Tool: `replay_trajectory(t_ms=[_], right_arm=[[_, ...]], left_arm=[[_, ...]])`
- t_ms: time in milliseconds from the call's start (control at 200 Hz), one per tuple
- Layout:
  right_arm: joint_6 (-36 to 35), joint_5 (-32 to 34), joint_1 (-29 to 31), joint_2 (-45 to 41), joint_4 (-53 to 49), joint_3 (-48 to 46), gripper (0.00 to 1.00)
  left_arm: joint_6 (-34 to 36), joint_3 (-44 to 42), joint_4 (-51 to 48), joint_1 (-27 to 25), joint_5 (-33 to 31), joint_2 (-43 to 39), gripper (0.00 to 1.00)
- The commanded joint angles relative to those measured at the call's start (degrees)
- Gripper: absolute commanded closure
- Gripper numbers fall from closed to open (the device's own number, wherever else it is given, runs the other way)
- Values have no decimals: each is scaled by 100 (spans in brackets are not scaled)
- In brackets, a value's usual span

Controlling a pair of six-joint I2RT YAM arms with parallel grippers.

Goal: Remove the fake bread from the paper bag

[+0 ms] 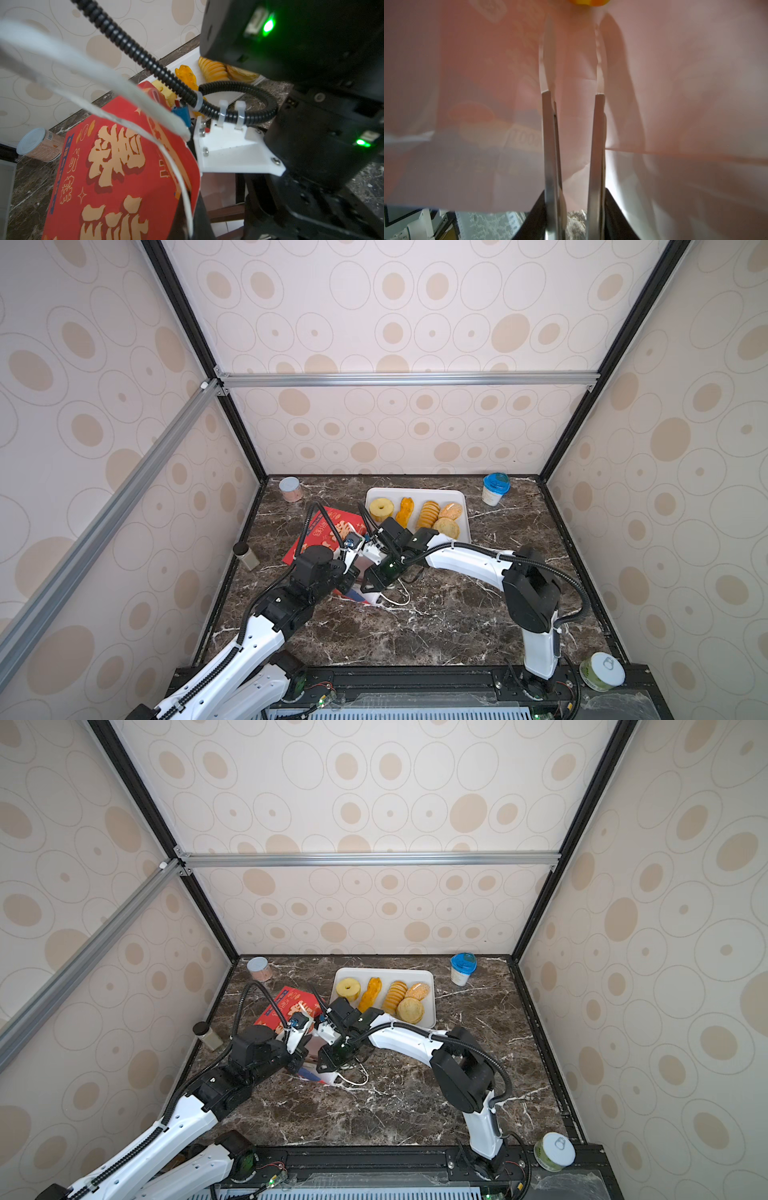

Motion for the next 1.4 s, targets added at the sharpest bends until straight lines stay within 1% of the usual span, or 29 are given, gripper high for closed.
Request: replay_trajectory(t_ms=[0,30,115,235,400,510,615,715,785,900,1035,1166,1291,1396], right_arm=[[76,-229,89,7,686,-148,67],[115,-211,94,-35,773,-236,72],[164,-123,95,-191,889,-439,91],[227,65,92,-527,1003,-783,100],[239,347,86,-1022,994,-1243,100],[220,721,72,-1504,844,-1563,100],[201,1131,-2,-1852,722,-1920,100],[92,1262,-75,-1789,672,-2095,100],[39,1024,-70,-1608,875,-2183,100],[181,490,-55,-1252,1331,-2267,100],[469,-28,-26,-1288,1980,-2543,100],[677,-313,-9,-1510,2354,-2774,100],[858,-503,-15,-1582,2592,-2918,100],[919,-482,-16,-1608,2611,-2999,100]], left_arm=[[179,347,-57,-143,290,-48,100],[177,369,-113,-148,277,-55,100],[151,430,-297,-144,181,-64,100],[136,562,-643,-143,34,-16,100],[111,837,-1158,-157,-250,151,100],[133,1056,-1320,-165,-479,295,100],[233,1420,-1600,-217,-752,694,100],[208,1906,-1903,-339,-933,1122,100],[150,2253,-2080,-475,-1068,1409,100],[2,2894,-2502,-647,-1201,2026,100],[43,3439,-2773,-984,-1516,2637,100],[249,3623,-2497,-1083,-1561,3037,100],[317,3741,-2055,-1151,-1376,3397,100],[410,3817,-1835,-1263,-1270,3706,100]])
